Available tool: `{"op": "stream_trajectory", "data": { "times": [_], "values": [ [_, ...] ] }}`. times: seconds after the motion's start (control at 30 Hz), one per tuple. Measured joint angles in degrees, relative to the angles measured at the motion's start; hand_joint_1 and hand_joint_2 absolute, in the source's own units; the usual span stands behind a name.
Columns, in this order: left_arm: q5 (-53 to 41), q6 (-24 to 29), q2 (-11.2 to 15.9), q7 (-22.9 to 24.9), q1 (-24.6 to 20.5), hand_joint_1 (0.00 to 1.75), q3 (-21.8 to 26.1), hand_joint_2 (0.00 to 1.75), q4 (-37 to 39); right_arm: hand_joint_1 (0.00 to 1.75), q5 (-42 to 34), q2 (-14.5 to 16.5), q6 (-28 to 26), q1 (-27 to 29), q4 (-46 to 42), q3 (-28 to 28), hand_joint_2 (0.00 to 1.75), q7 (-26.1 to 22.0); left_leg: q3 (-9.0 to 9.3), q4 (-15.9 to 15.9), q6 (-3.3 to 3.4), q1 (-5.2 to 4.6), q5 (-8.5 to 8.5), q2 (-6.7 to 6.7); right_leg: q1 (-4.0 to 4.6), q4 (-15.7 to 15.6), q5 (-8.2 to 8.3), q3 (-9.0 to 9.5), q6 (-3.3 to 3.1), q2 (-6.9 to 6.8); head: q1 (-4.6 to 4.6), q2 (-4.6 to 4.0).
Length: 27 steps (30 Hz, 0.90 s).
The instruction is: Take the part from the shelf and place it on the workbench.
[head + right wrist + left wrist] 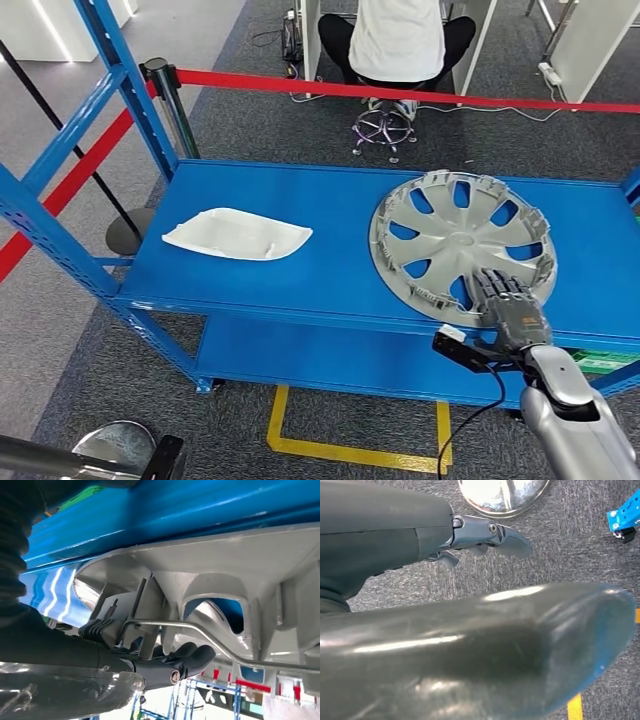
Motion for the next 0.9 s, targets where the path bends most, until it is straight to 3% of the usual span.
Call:
{"op": "stream_trajectory", "data": {
  "times": [0.07, 0.43, 0.9],
  "values": [
    [-0.01, -0.03, 0.0, 0.0, 0.0, 0.0, 0.0, 0.0, 0.0, 1.75, 0.19, 0.0, 0.13, -0.28, 0.59, 0.28, 1.75, 0.05, 0.01, 0.0, 0.0, 0.0, 0.0, 0.01, 0.01, -0.03, 0.07, 0.01, 0.02, 0.09, 0.0, 0.0],
    [0.07, -0.03, 0.0, 0.0, -0.03, 0.0, 0.0, 0.0, 0.03, 1.75, 1.21, 0.0, -0.05, -0.27, 0.91, 1.26, 1.75, 0.44, 0.06, 0.0, 0.17, 0.0, 0.21, 0.13, 0.01, -0.4, 0.53, 0.17, 0.17, 0.29, 0.01, 0.0],
    [0.71, 0.08, -0.02, 0.0, 0.03, 0.0, 0.02, 0.0, 0.04, 1.75, 2.82, -0.04, 0.12, 2.8, -5.08, 2.6, 1.75, 1.68, -0.01, 0.02, 0.31, 0.0, 0.34, 0.1, 0.01, -0.5, 0.61, 0.12, 0.22, 0.2, 0.02, 0.0]
  ]
}}
